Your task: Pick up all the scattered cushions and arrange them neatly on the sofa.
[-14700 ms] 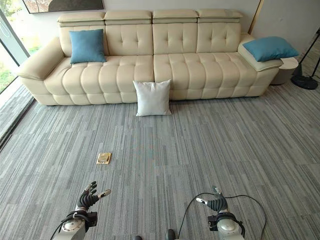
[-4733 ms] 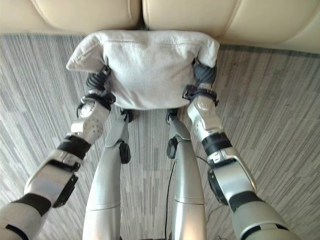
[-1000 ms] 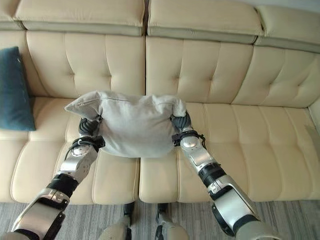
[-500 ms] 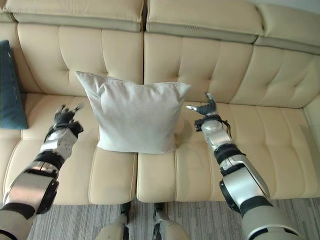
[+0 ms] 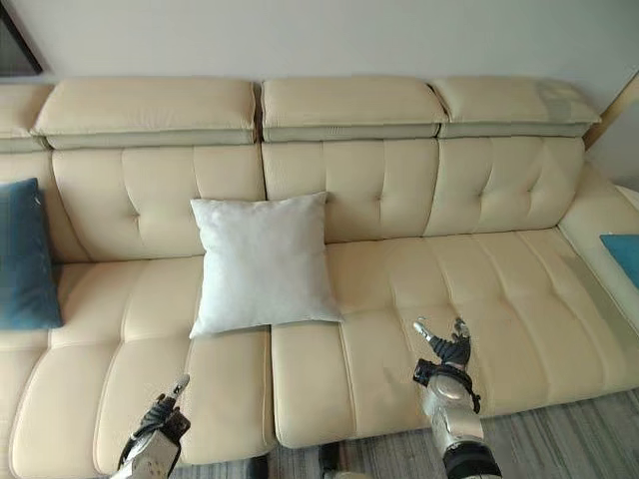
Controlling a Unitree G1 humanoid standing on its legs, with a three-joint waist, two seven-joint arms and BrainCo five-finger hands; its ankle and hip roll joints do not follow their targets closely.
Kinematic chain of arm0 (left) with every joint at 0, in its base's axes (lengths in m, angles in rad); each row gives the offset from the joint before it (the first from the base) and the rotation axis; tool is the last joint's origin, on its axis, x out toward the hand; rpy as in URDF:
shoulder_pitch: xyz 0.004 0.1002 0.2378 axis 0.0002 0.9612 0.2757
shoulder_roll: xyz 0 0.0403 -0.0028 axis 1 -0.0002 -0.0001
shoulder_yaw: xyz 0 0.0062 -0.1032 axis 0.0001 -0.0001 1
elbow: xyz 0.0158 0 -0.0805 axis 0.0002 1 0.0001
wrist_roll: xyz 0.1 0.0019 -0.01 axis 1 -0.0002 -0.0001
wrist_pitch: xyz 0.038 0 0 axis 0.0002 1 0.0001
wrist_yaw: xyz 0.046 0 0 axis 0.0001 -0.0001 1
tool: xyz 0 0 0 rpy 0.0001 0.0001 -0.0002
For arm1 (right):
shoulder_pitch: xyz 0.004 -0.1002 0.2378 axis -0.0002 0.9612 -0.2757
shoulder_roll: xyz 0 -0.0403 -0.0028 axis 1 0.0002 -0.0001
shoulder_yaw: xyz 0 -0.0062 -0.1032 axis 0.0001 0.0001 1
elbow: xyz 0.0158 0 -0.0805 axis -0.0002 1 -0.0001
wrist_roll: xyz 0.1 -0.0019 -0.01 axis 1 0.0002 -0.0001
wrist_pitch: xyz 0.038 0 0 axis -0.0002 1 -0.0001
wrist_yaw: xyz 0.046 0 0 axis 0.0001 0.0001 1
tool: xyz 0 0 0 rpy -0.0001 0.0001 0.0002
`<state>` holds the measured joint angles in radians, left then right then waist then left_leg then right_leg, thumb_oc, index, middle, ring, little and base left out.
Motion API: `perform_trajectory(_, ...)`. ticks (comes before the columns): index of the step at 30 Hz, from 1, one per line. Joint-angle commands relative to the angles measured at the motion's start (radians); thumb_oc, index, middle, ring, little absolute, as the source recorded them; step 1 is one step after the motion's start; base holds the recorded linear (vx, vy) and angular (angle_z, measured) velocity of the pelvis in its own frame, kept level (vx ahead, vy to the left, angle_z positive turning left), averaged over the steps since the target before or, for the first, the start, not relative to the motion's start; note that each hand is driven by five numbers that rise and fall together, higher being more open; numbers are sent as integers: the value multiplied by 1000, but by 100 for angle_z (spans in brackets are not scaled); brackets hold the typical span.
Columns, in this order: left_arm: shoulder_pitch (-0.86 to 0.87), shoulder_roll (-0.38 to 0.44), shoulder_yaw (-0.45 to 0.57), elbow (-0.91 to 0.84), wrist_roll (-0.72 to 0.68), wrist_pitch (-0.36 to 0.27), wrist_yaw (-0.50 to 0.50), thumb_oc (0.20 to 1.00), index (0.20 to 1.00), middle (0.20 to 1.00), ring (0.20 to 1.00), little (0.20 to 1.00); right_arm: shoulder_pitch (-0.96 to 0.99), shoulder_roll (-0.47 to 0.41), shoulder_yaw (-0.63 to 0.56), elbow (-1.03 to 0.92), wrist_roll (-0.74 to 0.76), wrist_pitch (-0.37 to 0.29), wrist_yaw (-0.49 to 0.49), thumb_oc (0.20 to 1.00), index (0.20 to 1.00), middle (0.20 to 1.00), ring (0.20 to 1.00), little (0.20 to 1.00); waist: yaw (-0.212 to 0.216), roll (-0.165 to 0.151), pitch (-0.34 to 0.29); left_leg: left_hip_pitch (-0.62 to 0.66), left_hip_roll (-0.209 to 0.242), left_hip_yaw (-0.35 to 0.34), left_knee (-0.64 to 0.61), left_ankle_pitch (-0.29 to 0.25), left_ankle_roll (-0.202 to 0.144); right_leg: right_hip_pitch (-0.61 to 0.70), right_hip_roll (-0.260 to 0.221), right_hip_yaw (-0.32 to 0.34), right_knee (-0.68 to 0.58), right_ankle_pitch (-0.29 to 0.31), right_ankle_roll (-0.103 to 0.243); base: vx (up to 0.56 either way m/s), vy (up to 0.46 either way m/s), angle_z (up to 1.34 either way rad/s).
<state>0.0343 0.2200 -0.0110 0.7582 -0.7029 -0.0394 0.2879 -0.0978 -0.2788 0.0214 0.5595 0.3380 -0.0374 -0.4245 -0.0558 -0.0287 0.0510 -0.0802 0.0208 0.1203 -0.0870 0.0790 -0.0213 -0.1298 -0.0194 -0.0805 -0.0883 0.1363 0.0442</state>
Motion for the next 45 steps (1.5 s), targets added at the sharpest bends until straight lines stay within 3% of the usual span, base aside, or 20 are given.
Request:
perform_trajectory(1,-54,103,-66,7,279,1,-90,1000,1000,1000,1000,1000,-47,-66,46,24,-102,-14,107,1000,1000,1000,1000,1000,-4,-22,1,36,4,-1,0,-93,-22,79,-81,-17,1,-113,112,-132,66,-17)
perform_trajectory(3,-32,119,-85,-24,367,4,-112,1000,1000,1000,1000,1000,-20,-77,64,27,-138,-5,143,1000,1000,1000,1000,1000,-5,-24,0,39,4,5,0,-94,-20,76,-84,-12,1,-106,116,-115,58,-8)
perform_trajectory(8,-34,129,-104,-56,426,4,-115,1000,1000,1000,1000,1000,2,-63,84,57,-111,-1,187,1000,1000,1000,1000,1000,-4,-33,8,40,1,16,0,-92,-16,70,-87,-3,1,-94,122,-102,42,-26)
perform_trajectory(10,-40,141,-114,-102,470,9,-125,1000,1000,1000,1000,1000,33,-53,112,76,-133,27,241,1000,1000,1000,1000,1000,-7,-40,38,33,-1,28,0,-85,-11,46,-93,-7,42,-76,133,-246,8,-21)
perform_trajectory(13,-50,146,-119,-116,473,8,-123,1000,1000,1000,1000,1000,35,-44,122,86,-136,26,249,1000,1000,1000,1000,1000,-5,-29,69,24,15,36,0,-68,-5,4,-86,5,154,-110,138,-207,-14,-8)
perform_trajectory(16,-50,151,-123,-129,484,10,-137,1000,1000,1000,1000,1000,49,-43,126,112,-146,25,263,1000,1000,1000,1000,1000,-3,-5,89,11,32,39,0,-47,5,9,-65,29,323,-199,114,-197,1,-18)
perform_trajectory(18,-47,150,-123,-125,480,11,-140,1000,1000,1000,1000,1000,53,-43,126,118,-147,26,266,1000,1000,1000,1000,1000,1,-2,80,3,34,41,0,-44,6,19,-62,38,353,-209,108,-135,-65,0)
perform_trajectory(19,-36,147,-117,-128,476,10,-142,1000,1000,1000,1000,1000,60,-48,120,121,-156,28,268,1000,1000,1000,1000,1000,15,-9,65,-16,31,45,0,-33,5,67,-66,50,354,-212,104,-222,-184,2)
perform_trajectory(20,-23,139,-100,-138,456,13,-133,1000,1000,1000,1000,1000,56,-50,122,111,-163,43,270,1000,1000,1000,1000,1000,41,-29,52,-39,25,55,0,-14,0,135,-75,46,264,-227,100,-280,-243,-8)
perform_trajectory(23,-11,134,-78,-134,442,17,-124,1000,1000,1000,1000,1000,46,-58,138,90,-177,46,262,1000,1000,1000,1000,1000,64,-43,31,-67,38,75,0,23,-14,198,-65,43,108,-263,80,-168,-212,-39)
perform_trajectory(26,-10,126,-72,-153,431,21,-114,1000,1000,1000,1000,1000,38,-72,158,62,-185,40,252,1000,1000,1000,1000,1000,70,-18,71,-112,86,53,12,100,-64,211,-2,25,50,-274,36,-307,-323,0)
perform_trajectory(29,-19,123,-76,-149,433,21,-110,1000,1000,1000,1000,1000,36,-75,164,63,-185,37,244,1000,1000,1000,1000,1000,69,-7,93,-129,97,36,22,124,-80,208,8,5,61,-279,25,-192,-131,28)
perform_trajectory(30,-27,119,-74,-151,423,19,-107,1000,1000,1000,1000,1000,31,-77,166,64,-186,39,242,1000,1000,1000,1000,1000,68,-5,108,-140,97,23,49,113,-82,194,7,0,76,-279,19,-262,-71,39)
perform_trajectory(31,-30,116,-74,-156,421,16,-104,1000,1000,1000,1000,1000,30,-70,164,63,-177,39,241,1000,1000,1000,1000,1000,61,-17,119,-131,80,7,114,58,-63,172,-9,-13,95,-266,19,-327,-86,30)
perform_trajectory(37,-19,109,-82,-171,414,14,-112,1000,1000,1000,1000,1000,31,-51,157,53,-140,27,250,1000,1000,1000,1000,1000,34,-45,98,-91,33,-21,295,-128,-29,129,-51,-33,88,-226,18,-114,-5,4)
perform_trajectory(39,1,100,-94,-179,426,27,-119,1000,1000,1000,1000,1000,44,-47,155,45,-149,32,253,1000,1000,1000,1000,1000,18,-18,64,2,44,-5,182,-110,-30,126,-30,-51,74,-226,23,45,120,-1)
perform_trajectory(45,12,93,-109,-179,451,35,-130,1000,1000,1000,1000,1000,50,-43,154,45,-154,34,253,1000,1000,1000,1000,1000,7,-6,39,67,32,-9,27,-78,-36,131,-24,-62,55,-214,35,23,89,34)
